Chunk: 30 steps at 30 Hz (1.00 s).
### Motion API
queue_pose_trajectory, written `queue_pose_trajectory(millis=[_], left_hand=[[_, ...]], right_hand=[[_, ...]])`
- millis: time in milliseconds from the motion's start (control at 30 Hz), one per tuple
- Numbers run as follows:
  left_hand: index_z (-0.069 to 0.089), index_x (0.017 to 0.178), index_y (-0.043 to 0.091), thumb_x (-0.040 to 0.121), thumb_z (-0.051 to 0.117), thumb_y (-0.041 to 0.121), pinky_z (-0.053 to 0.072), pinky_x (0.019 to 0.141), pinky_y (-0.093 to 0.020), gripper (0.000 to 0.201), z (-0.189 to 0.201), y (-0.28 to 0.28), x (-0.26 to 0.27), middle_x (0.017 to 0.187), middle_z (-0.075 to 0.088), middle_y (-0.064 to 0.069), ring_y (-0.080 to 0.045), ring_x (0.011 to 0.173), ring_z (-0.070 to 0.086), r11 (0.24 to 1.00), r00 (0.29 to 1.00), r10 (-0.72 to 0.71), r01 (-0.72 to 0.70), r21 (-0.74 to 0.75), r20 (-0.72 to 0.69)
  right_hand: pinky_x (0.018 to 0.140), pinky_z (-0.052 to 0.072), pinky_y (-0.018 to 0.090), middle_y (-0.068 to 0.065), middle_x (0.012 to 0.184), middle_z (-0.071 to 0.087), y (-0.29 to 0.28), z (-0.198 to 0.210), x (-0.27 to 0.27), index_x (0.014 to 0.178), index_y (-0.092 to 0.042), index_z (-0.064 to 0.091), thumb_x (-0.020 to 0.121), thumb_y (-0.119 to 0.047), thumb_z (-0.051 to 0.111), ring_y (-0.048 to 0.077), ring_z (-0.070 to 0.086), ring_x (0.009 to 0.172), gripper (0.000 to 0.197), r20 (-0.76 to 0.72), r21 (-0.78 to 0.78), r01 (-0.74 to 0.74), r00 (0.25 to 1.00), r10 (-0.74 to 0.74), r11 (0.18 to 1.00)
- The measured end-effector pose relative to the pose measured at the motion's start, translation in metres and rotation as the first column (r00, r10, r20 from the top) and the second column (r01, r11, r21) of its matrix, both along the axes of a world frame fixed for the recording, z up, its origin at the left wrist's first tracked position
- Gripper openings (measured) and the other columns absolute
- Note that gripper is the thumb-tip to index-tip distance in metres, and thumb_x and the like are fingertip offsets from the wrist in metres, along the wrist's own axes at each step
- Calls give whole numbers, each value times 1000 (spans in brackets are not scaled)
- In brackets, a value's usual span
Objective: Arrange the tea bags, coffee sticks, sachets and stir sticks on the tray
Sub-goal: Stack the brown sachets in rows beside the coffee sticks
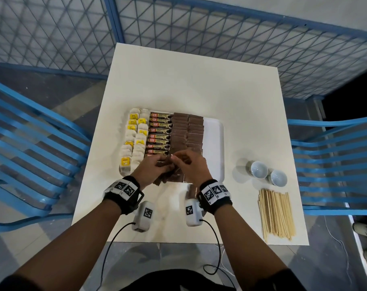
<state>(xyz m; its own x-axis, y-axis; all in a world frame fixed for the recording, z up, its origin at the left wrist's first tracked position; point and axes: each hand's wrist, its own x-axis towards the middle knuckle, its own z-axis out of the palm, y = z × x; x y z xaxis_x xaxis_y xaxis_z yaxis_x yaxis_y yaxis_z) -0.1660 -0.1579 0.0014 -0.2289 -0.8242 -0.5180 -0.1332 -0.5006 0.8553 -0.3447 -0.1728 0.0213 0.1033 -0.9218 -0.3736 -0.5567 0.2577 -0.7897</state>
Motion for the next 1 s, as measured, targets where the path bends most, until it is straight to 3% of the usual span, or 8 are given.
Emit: queue_pose_trajectory(millis=[133,367,500,633,733,800,867,1000], left_hand=[[61,107,1,88,79,19,52,55,-35,32,2,-2,-2,81,75,-14,-29,64,67,999,1000,9,-10,48,30],[70,94,15,103,60,19,54,50,-30,14,-1,-5,-2,88,70,-14,-25,65,67,992,989,128,-129,6,76],[69,96,14,102,61,17,53,48,-28,11,1,-7,-6,81,71,-12,-19,52,65,984,979,176,-177,-2,101],[68,91,18,100,63,15,61,63,-38,11,0,-8,-11,88,71,-12,-18,61,69,958,950,288,-286,-34,120],[69,90,16,99,65,13,58,55,-29,11,4,-9,-12,88,71,-10,-16,63,67,970,963,240,-242,8,126],[71,95,15,98,66,13,55,50,-24,6,6,-9,-12,89,72,-8,-16,62,68,983,974,173,-179,29,148],[73,104,16,96,70,20,61,60,-29,9,8,-10,-11,96,74,-5,-18,75,72,984,970,173,-176,0,171],[76,105,22,89,78,32,60,67,-22,19,13,-11,-12,98,76,6,-7,90,72,981,975,165,-147,-123,148]], right_hand=[[65,44,3,-17,79,64,-7,-1,-2,94,-17,73,88,-25,77,-5,59,72,11,-4,-36,-15,1000,15,999],[82,56,27,-10,87,73,-2,-12,-7,87,-24,75,88,-26,75,6,68,83,2,67,-45,170,984,-167,984],[84,57,30,-10,90,74,-4,-14,-7,92,-25,75,90,-30,73,7,69,86,6,69,-27,181,981,-179,983],[79,60,32,-5,91,74,-1,-17,-5,97,-16,72,84,-36,79,12,70,83,25,58,91,107,992,-112,990],[86,59,38,-3,95,75,-2,-21,-7,101,-16,73,83,-29,80,15,71,88,23,36,58,167,985,-170,984],[88,58,37,-3,97,75,-6,-20,-10,102,-18,71,84,-30,78,14,71,90,23,34,21,210,977,-211,977],[84,57,30,-4,96,74,-9,-16,-12,101,-21,68,85,-27,76,12,70,88,19,39,-3,189,981,-188,982],[77,51,12,-12,93,72,-7,-6,-15,104,-20,75,89,-21,74,-1,66,83,15,47,-37,-51,998,52,998]])
